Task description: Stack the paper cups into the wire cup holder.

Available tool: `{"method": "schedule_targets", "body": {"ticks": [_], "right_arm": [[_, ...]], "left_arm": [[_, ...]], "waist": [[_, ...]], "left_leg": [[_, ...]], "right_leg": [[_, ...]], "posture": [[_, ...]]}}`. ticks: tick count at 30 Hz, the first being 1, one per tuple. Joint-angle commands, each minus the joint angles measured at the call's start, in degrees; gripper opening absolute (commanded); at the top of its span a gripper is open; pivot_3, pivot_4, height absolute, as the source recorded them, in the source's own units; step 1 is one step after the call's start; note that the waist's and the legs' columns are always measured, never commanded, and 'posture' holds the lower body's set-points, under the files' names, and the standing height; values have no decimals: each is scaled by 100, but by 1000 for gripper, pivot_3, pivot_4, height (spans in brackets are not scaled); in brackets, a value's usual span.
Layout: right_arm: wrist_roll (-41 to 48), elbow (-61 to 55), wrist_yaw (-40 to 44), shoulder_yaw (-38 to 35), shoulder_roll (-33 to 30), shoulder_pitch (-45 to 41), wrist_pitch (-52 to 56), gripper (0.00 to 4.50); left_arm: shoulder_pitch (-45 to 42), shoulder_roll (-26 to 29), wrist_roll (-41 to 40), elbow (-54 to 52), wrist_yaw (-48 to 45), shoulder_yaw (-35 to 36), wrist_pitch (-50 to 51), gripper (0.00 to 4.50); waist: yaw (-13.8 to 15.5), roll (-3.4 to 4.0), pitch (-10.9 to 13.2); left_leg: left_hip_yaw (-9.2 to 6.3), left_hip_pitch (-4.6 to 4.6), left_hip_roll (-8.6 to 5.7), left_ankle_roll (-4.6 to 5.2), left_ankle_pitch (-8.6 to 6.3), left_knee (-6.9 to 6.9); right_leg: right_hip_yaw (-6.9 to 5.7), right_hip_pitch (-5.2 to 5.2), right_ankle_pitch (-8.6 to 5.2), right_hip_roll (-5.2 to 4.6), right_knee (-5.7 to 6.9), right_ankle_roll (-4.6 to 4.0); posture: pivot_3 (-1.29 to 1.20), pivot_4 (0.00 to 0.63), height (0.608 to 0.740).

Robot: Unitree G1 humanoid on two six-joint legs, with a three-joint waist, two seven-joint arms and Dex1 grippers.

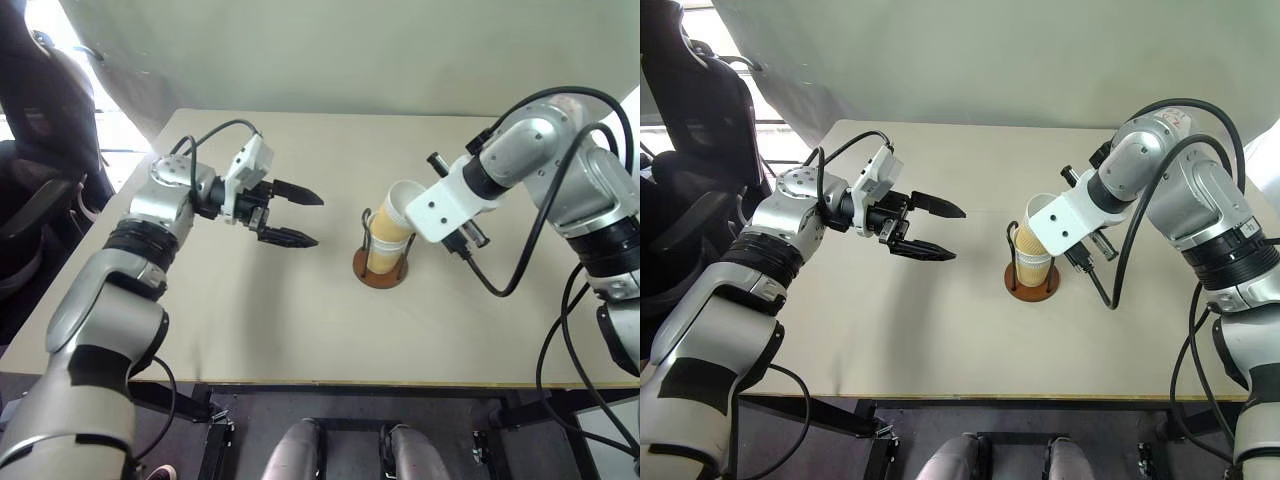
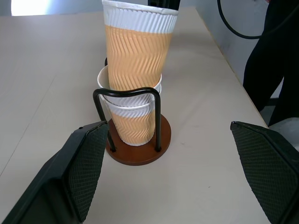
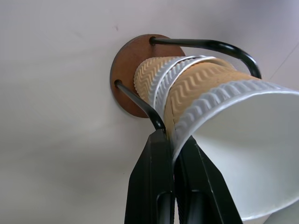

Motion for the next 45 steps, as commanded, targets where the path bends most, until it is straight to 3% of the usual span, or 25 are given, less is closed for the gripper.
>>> {"method": "schedule_targets", "body": {"ticks": [1, 8, 15, 22, 27, 32, 38, 45], "right_arm": [[-35, -53, -53, -253, 73, -86, 41, 937], [63, -32, -53, -409, 217, -210, 336, 937], [714, -55, -87, -1160, 346, -588, 1776, 937], [1344, 58, -1276, -2454, 269, 80, 3415, 937], [1402, 925, -2710, -3208, 320, 936, 3402, 937], [1659, 1385, -3365, -3546, 462, 1395, 3221, 937], [1668, 1933, -4168, -3680, 641, 1665, 2425, 937], [1684, 2397, -4806, -3759, 750, 1796, 1890, 937]], "left_arm": [[-53, 69, -106, -128, -169, 154, 33, 4500], [-43, 79, -126, -119, -169, 158, 52, 4500], [-47, 119, -239, -142, -169, 245, 354, 4500], [-78, -31, 76, 237, -169, 1135, 1070, 4500], [-40, -61, 629, 584, 394, 1939, 1463, 4500], [137, -98, 1096, 608, 653, 2519, 1378, 4500], [210, -313, 1547, 749, 1849, 3226, 740, 4500], [480, -423, 1872, 474, 2207, 3584, 729, 4500]], "waist": [[-3, 0, 0], [-6, 0, 0], [-2, 0, 0], [8, 0, 0], [8, 0, 0], [-7, 1, 0], [-16, 0, 0], [-13, 1, 0]], "left_leg": [[0, 1, 0, 0, 0, 0], [0, 0, 0, -2, 1, 0], [-1, -2, 0, -10, 6, -6], [-1, -2, -1, -48, 27, -6], [2, 11, 0, -42, 36, -9], [5, 18, 0, -27, 40, -28], [5, 22, 0, -20, 51, -43], [5, 24, 0, -21, 52, -45]], "right_leg": [[0, 0, 0, 0, 0, 0], [0, 0, 1, 0, -1, -1], [-1, -6, 1, 1, 1, -4], [-1, -4, -1, 0, -2, -6], [3, 2, 5, 0, 6, -9], [4, -2, 16, 0, 9, -4], [5, -5, 31, 0, 5, 2], [5, -4, 36, 0, 4, 3]], "posture": [[0, 150, 740], [0, 150, 740], [0, 150, 740], [0, 150, 740], [0, 150, 740], [0, 150, 740], [0, 150, 740], [0, 150, 740]]}}
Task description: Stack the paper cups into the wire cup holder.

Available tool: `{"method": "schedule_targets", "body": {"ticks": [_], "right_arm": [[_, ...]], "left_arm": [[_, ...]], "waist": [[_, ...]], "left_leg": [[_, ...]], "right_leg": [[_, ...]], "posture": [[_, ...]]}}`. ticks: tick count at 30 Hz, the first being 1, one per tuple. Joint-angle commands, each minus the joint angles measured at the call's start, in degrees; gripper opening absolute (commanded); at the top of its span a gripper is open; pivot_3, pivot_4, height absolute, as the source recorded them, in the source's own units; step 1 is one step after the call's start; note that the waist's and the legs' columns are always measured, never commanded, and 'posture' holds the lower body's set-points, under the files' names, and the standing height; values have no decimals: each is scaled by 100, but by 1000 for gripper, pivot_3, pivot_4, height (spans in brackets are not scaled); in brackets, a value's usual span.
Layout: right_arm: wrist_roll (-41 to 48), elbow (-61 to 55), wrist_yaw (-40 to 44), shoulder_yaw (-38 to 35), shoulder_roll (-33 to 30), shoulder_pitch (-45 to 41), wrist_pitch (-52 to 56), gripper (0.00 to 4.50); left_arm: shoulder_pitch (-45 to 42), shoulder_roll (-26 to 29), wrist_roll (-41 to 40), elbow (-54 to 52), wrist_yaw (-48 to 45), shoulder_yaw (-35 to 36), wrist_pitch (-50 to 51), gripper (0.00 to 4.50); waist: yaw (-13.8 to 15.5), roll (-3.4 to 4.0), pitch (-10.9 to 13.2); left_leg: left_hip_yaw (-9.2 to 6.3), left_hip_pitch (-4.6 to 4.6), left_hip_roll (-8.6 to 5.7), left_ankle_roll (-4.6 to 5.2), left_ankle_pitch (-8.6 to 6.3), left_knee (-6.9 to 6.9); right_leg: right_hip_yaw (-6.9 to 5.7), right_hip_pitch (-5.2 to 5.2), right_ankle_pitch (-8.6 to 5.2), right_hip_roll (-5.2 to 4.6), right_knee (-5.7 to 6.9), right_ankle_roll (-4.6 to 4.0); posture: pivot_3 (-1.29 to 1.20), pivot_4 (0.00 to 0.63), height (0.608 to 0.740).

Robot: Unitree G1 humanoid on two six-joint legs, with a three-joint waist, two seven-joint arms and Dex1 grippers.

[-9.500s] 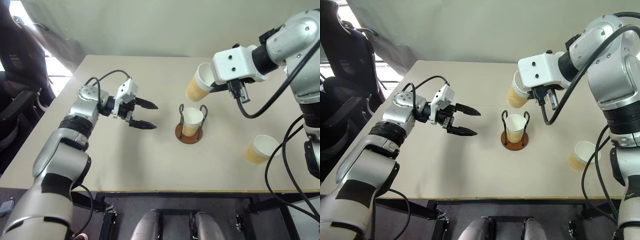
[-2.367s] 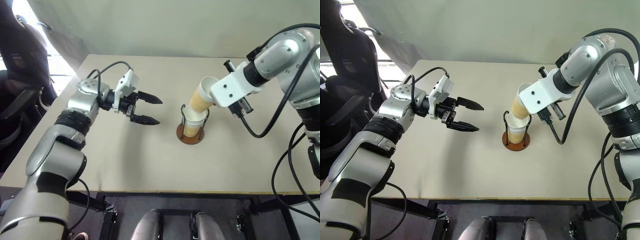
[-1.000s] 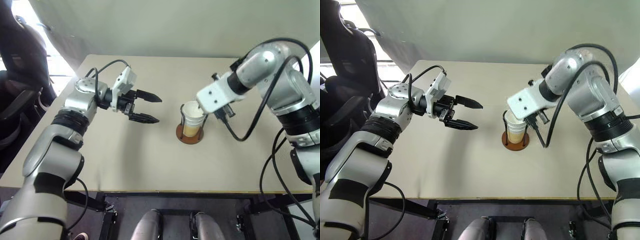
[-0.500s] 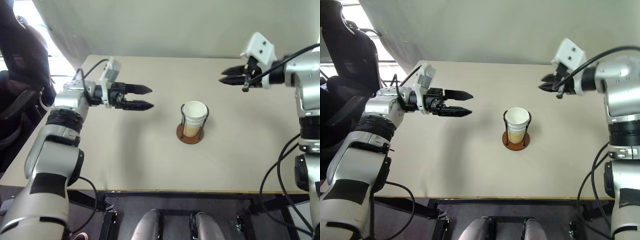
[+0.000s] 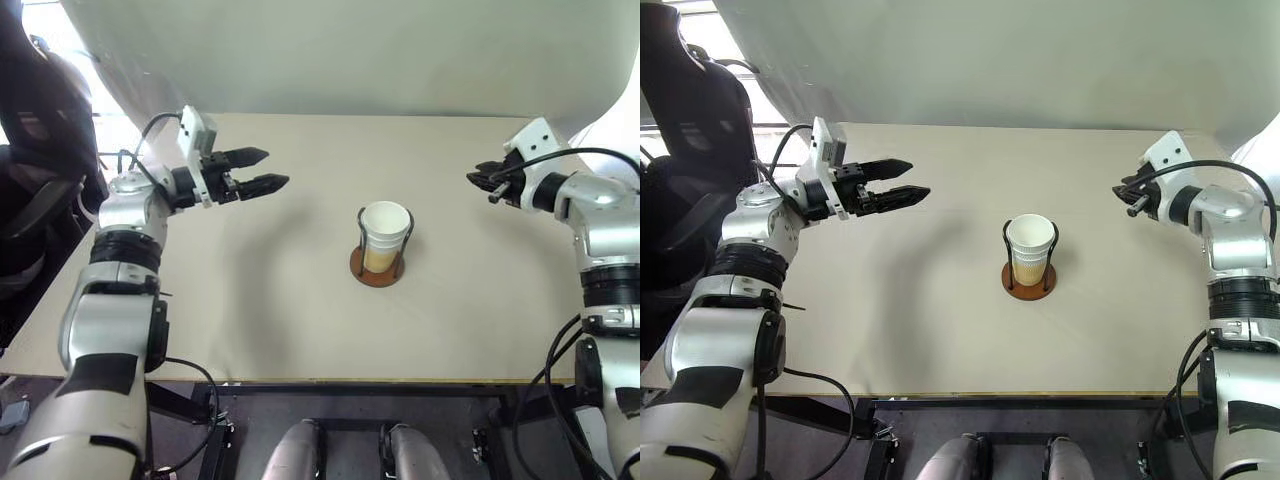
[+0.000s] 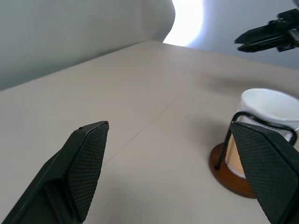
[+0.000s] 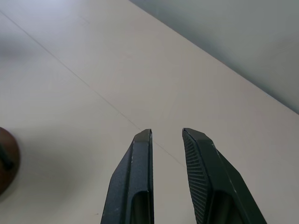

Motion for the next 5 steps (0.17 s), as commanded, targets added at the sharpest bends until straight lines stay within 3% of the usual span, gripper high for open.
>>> {"method": "schedule_targets", "body": {"ticks": [1, 5], "right_arm": [[132, 137, -394, -288, 14, -42, -244, 937], [225, 258, -693, -401, 106, 67, -308, 937]], "left_arm": [[77, -34, 84, -374, 221, 300, -54, 4500], [306, -135, 95, -655, 433, 523, -23, 4500]], "waist": [[11, 0, 0], [21, 0, 0]], "left_leg": [[0, 0, 0, 0, 0, 0], [0, 0, 0, 0, 0, 0]], "right_leg": [[0, 0, 1, 0, 0, -1], [0, 1, 4, 0, -2, -1]], "posture": [[0, 150, 740], [0, 150, 740]]}}
